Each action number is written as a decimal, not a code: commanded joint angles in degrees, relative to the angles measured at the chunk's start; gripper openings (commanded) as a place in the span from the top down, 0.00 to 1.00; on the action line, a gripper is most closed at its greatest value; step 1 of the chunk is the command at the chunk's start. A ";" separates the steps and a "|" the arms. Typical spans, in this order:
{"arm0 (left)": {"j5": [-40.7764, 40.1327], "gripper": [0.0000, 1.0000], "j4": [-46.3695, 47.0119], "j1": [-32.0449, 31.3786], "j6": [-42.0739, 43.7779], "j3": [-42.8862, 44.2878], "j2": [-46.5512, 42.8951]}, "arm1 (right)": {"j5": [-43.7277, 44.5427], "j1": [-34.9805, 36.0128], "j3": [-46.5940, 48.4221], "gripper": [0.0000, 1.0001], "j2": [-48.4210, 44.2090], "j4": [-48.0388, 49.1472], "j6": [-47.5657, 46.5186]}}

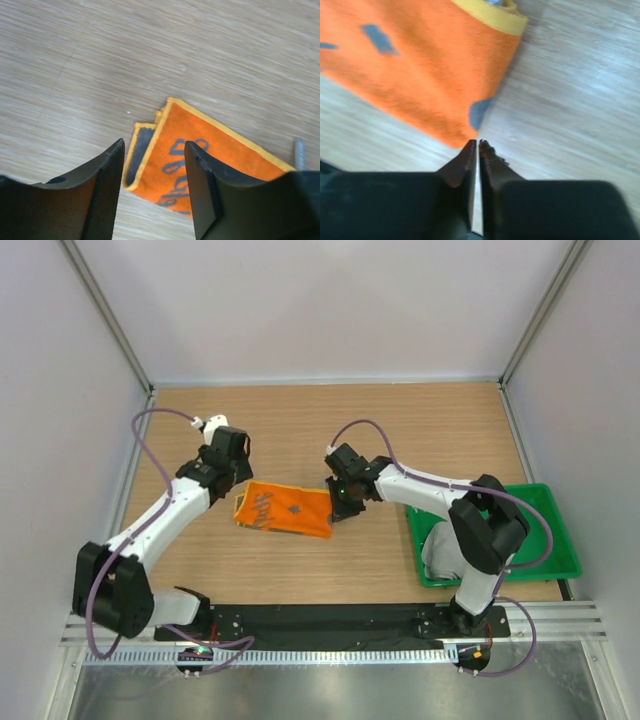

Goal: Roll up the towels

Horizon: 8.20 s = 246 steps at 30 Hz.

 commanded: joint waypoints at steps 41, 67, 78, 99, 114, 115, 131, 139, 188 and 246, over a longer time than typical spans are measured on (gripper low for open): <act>7.21 0.60 2.39 0.91 -13.28 -17.77 0.60 | -21.19 -0.06 -5.42 0.99 -5.17 15.25 5.99; 7.21 0.61 1.34 5.04 -8.80 -8.91 7.27 | -23.74 -2.09 -19.55 0.99 4.08 30.10 11.44; 3.88 0.55 -3.67 5.13 -7.04 -1.08 5.70 | -18.73 -0.59 -11.31 0.78 -7.62 13.51 6.08; 11.69 0.42 -5.87 -14.55 -14.07 -6.34 -13.98 | -14.87 -5.86 -2.32 0.92 -1.21 6.81 0.81; 13.80 0.48 7.31 -28.62 -19.43 -8.28 -3.89 | -15.04 -9.12 -7.95 0.96 2.40 10.15 -0.16; 13.98 0.48 8.10 -29.23 -19.52 -8.28 -3.02 | -15.04 -9.21 -8.30 0.96 2.40 10.32 -0.16; 12.84 0.51 13.82 -29.94 -22.16 -16.01 6.31 | -12.49 -9.64 -9.19 0.96 0.90 7.34 -1.91; 13.19 0.52 15.14 -30.03 -22.51 -17.25 7.98 | -11.00 -10.09 -7.43 0.96 0.82 5.14 -2.97; -12.12 0.57 -1.12 -53.76 -8.54 4.64 26.61 | 5.35 -14.04 -2.60 0.60 -19.22 -9.54 -2.27; -2.19 1.00 4.85 -49.80 -10.82 -2.92 9.56 | -21.55 -13.60 -18.06 0.84 -6.04 17.89 11.36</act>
